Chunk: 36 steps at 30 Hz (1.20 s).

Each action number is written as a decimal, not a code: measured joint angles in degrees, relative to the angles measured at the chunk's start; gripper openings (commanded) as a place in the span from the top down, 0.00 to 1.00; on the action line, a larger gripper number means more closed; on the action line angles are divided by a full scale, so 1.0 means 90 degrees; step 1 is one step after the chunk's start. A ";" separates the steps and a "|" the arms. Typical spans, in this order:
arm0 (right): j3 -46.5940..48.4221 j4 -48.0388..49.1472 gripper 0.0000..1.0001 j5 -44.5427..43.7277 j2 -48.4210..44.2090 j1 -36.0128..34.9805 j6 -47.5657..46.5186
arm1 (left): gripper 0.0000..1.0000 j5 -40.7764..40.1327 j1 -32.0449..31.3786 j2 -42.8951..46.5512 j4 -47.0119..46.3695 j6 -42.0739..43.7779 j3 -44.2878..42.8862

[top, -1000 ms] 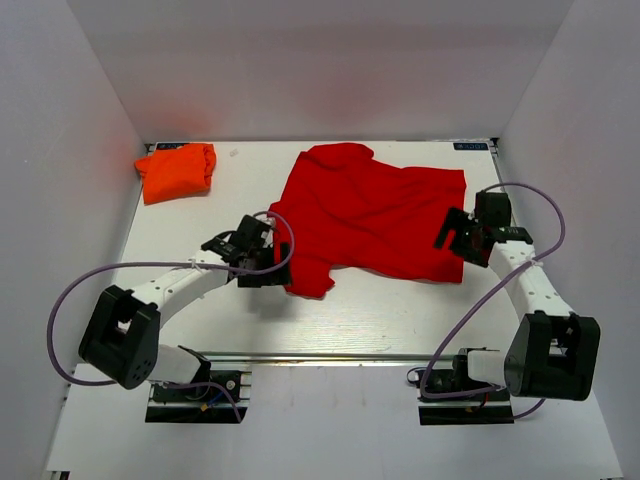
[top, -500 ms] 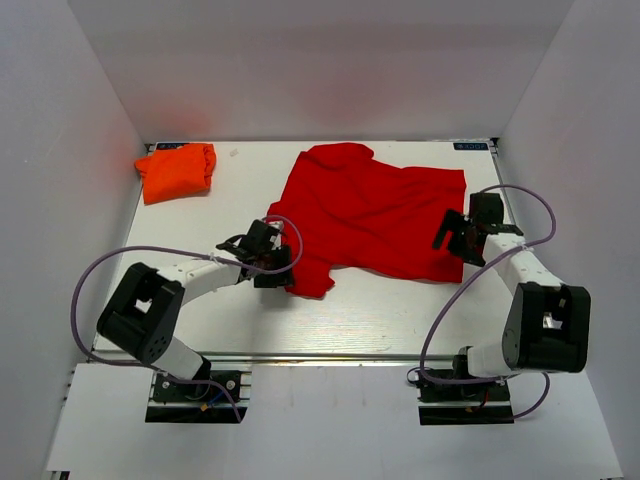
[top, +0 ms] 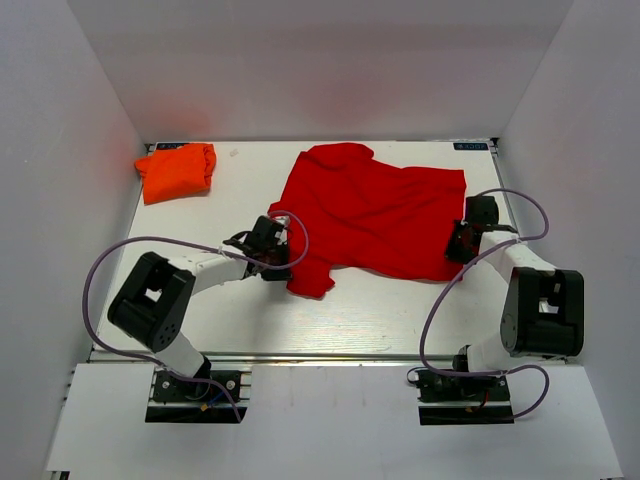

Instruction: Fold and stack the t-shirts

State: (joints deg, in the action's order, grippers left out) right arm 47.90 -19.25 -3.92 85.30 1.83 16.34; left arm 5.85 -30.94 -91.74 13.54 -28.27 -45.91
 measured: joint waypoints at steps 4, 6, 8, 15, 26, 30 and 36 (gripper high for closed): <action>0.0168 -0.0359 1.00 -0.0170 -0.0160 0.0000 0.0124 | 1.00 -0.0112 -0.0002 0.0223 0.0223 0.0066 0.0005; 0.0374 -0.0668 1.00 -0.0318 -0.0352 0.0022 0.0257 | 1.00 -0.0194 -0.0002 0.0639 0.0398 0.0078 0.0029; 0.0549 -0.0901 1.00 -0.0430 -0.0554 0.0056 0.0372 | 1.00 -0.0301 0.0000 0.1239 0.0585 0.0073 0.0039; 0.1003 -0.1671 1.00 -0.0962 -0.0823 0.0408 0.0663 | 1.00 -0.0670 0.0007 0.2654 0.1375 -0.0007 0.0036; 0.1428 -0.1821 1.00 -0.0663 0.0658 0.0719 0.0379 | 1.00 -0.0695 0.0010 0.1994 0.1785 0.0034 0.0032; 0.1428 -0.1481 0.94 -0.0194 0.0889 0.0714 0.0131 | 1.00 -0.0590 0.0010 0.1678 0.1501 0.0095 0.0027; 0.1537 -0.1355 0.34 -0.0124 0.0641 0.0712 0.0049 | 1.00 -0.0546 0.0010 0.1394 0.1219 0.0168 -0.0124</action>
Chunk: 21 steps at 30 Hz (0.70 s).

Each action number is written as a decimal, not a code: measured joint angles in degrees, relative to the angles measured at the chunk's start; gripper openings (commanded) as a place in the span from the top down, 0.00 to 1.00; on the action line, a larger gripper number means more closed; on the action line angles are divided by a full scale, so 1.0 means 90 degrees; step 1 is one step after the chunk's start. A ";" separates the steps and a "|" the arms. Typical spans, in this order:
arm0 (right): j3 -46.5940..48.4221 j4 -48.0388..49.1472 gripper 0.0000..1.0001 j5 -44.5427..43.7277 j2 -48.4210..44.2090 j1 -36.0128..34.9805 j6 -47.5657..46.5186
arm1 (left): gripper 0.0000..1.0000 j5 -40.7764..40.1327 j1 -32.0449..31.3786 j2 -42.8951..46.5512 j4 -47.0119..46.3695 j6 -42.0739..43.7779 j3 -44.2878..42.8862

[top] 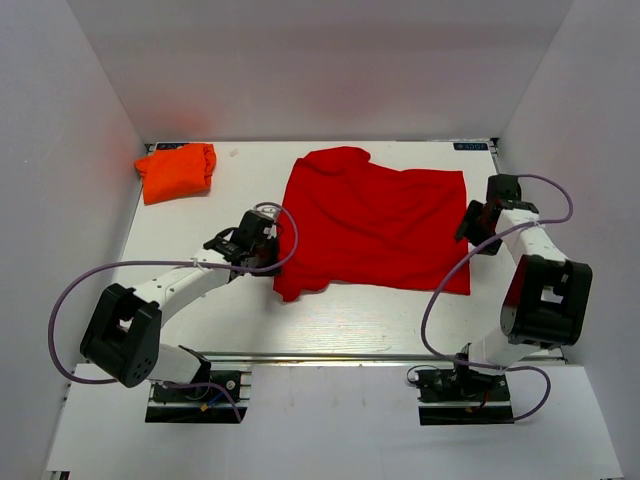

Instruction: Fold and stack the t-shirts

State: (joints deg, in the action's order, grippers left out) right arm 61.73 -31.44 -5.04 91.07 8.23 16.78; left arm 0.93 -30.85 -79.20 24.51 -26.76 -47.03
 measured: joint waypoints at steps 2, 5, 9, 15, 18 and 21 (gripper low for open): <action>-0.0036 -0.0075 0.32 -0.0126 -0.0299 0.0005 0.0107 | 1.00 0.0000 0.0000 0.0000 -0.0073 0.0010 -0.0032; -0.0308 -0.0189 0.35 -0.0359 -0.0916 0.0029 0.0342 | 1.00 -0.0005 0.0000 0.0000 -0.0129 0.0024 -0.0056; -0.0916 -0.0379 0.38 -0.0469 -0.1375 0.0092 0.0670 | 1.00 -0.0007 0.0041 -0.0002 -0.0131 0.0032 -0.0056; -0.1756 -0.0488 0.43 -0.0398 -0.1494 0.0134 0.0923 | 1.00 -0.0007 0.0046 -0.0002 -0.0126 0.0041 -0.0056; -0.2023 -0.0308 0.45 -0.0209 -0.1447 0.0131 0.0935 | 1.00 -0.0007 0.0046 -0.0002 -0.0129 0.0041 -0.0056; -0.2149 0.0024 0.46 -0.0034 -0.1246 0.0131 0.0950 | 1.00 -0.0005 0.0046 -0.0002 -0.0126 0.0041 -0.0056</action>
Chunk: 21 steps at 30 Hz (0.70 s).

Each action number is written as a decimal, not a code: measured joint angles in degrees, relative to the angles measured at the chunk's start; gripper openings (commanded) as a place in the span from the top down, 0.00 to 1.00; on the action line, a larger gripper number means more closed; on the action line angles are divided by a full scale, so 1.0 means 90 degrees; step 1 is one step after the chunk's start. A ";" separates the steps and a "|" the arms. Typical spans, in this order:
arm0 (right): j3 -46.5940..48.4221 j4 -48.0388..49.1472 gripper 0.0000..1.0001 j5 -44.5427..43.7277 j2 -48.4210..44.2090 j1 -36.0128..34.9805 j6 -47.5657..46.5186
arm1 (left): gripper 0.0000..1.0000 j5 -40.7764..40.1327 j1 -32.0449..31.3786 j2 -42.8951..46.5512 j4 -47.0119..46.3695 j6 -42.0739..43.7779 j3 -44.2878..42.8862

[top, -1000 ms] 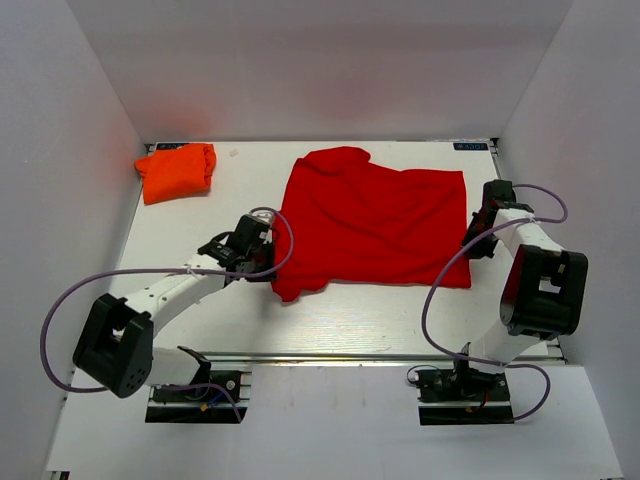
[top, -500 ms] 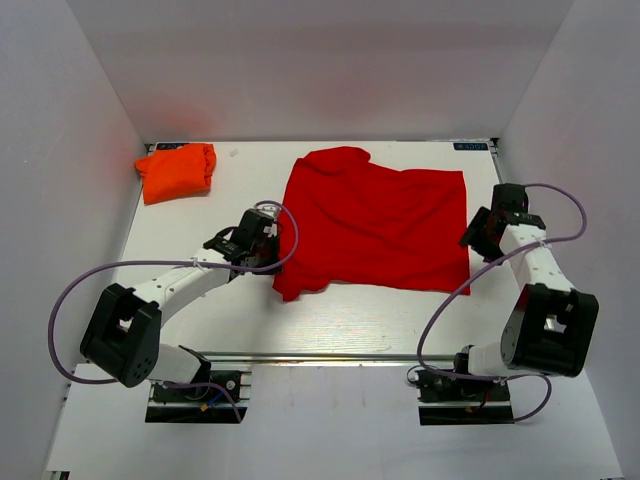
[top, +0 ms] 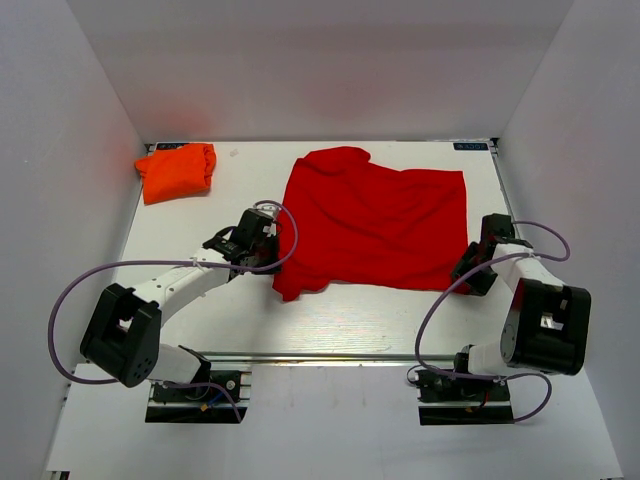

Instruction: Fold and stack the t-shirts

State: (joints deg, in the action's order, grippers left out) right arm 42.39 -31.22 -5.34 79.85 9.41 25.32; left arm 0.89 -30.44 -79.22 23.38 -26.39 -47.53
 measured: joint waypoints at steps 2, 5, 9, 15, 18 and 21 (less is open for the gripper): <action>-0.0012 0.0221 0.48 0.0073 0.0204 0.0000 -0.0007 | 1.00 -0.0002 0.0000 0.0000 0.0000 0.0000 0.0000; 0.0036 0.0469 0.62 0.0102 0.0342 0.0000 -0.0032 | 1.00 0.0002 0.0000 0.0002 0.0000 0.0000 0.0000; 0.0078 0.0937 1.00 0.0282 0.0532 0.0044 -0.0095 | 1.00 0.0041 0.0000 0.0012 0.0015 0.0000 0.0000; -0.0117 0.1178 1.00 0.0770 0.0245 0.0036 -0.0216 | 1.00 0.0187 0.0000 0.0316 0.0180 0.0007 0.0000; -0.0058 0.0782 1.00 0.0942 -0.0408 0.0029 -0.0279 | 1.00 0.0243 0.0000 0.0665 0.0311 0.0080 -0.0160; 0.0551 0.0243 1.00 0.1129 -0.1027 0.0029 -0.0374 | 1.00 0.0233 0.0000 0.0906 0.0454 0.0129 -0.0605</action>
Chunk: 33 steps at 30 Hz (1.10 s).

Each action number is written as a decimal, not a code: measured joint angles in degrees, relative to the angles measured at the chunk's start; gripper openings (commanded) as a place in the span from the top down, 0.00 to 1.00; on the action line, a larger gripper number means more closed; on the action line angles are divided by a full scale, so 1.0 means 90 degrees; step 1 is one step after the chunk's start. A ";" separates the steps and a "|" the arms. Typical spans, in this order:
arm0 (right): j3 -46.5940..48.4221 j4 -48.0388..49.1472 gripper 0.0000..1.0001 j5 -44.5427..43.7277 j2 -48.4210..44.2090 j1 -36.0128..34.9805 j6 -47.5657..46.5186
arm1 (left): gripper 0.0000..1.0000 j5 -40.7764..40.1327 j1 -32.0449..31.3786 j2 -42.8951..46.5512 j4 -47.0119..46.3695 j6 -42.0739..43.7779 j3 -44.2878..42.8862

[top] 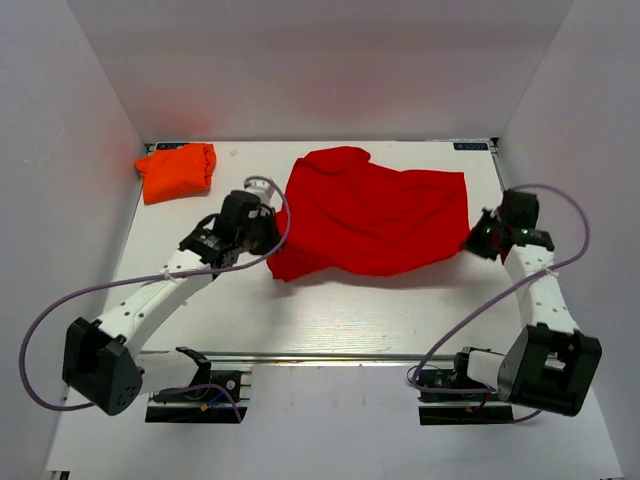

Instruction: Fold and stack the t-shirts

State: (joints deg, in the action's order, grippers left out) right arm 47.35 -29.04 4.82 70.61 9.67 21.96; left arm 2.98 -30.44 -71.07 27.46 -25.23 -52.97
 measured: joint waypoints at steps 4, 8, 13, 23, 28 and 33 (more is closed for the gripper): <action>0.1472 -0.0568 1.00 0.0204 -0.0461 -0.0005 -0.0160 | 1.00 -0.0279 0.0000 0.0321 0.0287 0.0107 -0.1214; 0.2759 -0.1059 1.00 0.0209 -0.0712 -0.0005 -0.0318 | 1.00 -0.0952 0.0000 0.0486 0.0578 0.0185 -0.2732; 0.4311 -0.1722 1.00 0.0228 -0.0750 -0.0005 -0.0369 | 1.00 -0.1615 0.0000 0.0799 0.0879 0.0381 -0.4024; 0.7674 -0.2601 1.00 0.0559 -0.0423 -0.0005 -0.0641 | 1.00 -0.2232 0.0000 0.1061 0.1732 0.1222 -0.6635; 0.8255 -0.2754 1.00 0.0714 -0.0716 -0.0015 -0.0806 | 1.00 -0.2297 -0.0022 0.1593 0.1955 0.1603 -0.7295; 0.8252 -0.2703 1.00 0.0665 -0.1345 -0.0049 -0.0947 | 1.00 -0.2152 -0.0080 0.1982 0.2176 0.1802 -0.8065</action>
State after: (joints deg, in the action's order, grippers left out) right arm 121.62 -53.36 10.81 58.50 9.23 13.43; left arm -16.38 -31.16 -53.23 47.05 -9.02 -125.56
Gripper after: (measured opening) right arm 0.011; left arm 0.027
